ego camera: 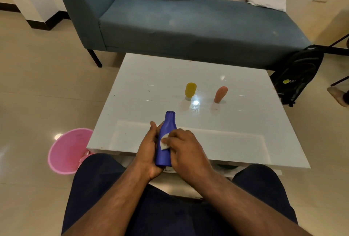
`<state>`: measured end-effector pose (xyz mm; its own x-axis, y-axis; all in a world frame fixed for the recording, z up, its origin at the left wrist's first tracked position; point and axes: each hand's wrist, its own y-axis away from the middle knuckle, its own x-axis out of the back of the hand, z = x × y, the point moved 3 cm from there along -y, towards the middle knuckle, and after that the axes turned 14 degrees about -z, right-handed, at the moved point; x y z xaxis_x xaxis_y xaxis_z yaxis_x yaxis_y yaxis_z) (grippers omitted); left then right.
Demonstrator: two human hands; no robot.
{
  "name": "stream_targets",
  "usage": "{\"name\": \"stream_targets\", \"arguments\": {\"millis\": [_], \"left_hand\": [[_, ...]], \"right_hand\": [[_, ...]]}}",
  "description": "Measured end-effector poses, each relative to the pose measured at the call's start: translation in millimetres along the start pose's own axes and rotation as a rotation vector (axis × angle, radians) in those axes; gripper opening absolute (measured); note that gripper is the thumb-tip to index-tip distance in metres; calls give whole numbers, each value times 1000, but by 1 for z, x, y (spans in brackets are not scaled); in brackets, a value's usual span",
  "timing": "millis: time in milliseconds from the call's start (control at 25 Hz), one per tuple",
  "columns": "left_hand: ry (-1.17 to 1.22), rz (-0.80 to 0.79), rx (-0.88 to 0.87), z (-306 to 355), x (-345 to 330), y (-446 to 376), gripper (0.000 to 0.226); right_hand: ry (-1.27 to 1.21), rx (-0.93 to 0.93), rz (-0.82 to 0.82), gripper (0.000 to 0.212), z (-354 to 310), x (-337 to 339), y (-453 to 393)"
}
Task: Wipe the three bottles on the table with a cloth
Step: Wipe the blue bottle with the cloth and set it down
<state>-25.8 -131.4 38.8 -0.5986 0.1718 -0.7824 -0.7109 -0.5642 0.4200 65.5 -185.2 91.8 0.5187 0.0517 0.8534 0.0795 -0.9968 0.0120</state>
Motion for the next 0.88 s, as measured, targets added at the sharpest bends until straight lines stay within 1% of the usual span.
{"name": "stream_targets", "arguments": {"millis": [40,80,120,200,280,440,520,600,640,720,840,880], "left_hand": [[7,-5,-5,1,1,0,64],[5,-9,-4,0,1,-1,65],[-5,-13,-1,0,0,-1,64],[-42,14,-6,-3,0,-1,59],[-57,41,-12,-4,1,-2,57],[-58,19,-6,-4,-1,-2,58],[-54,8,6,-4,-3,-1,57],[-50,6,24,-4,-6,-2,57],[-51,8,25,-4,-5,-2,58],[-23,15,37,-4,-4,-3,61],[63,2,83,-3,0,-4,65],[81,-5,90,-4,1,-5,64]], "right_hand": [[44,47,-48,23,-5,-3,6],[62,72,-63,23,-4,-1,4],[51,62,-44,21,1,5,-4],[-46,-77,28,15,12,20,-21],[-103,-183,65,17,20,28,-29],[-117,-139,28,24,8,17,-18],[-168,-144,85,21,10,18,-14],[-144,-158,137,16,12,23,-13],[-136,-156,123,17,11,23,-11],[-84,-131,25,22,0,17,-3],[63,15,-91,22,-22,-1,14],[84,47,-101,20,-20,-1,13]]}}
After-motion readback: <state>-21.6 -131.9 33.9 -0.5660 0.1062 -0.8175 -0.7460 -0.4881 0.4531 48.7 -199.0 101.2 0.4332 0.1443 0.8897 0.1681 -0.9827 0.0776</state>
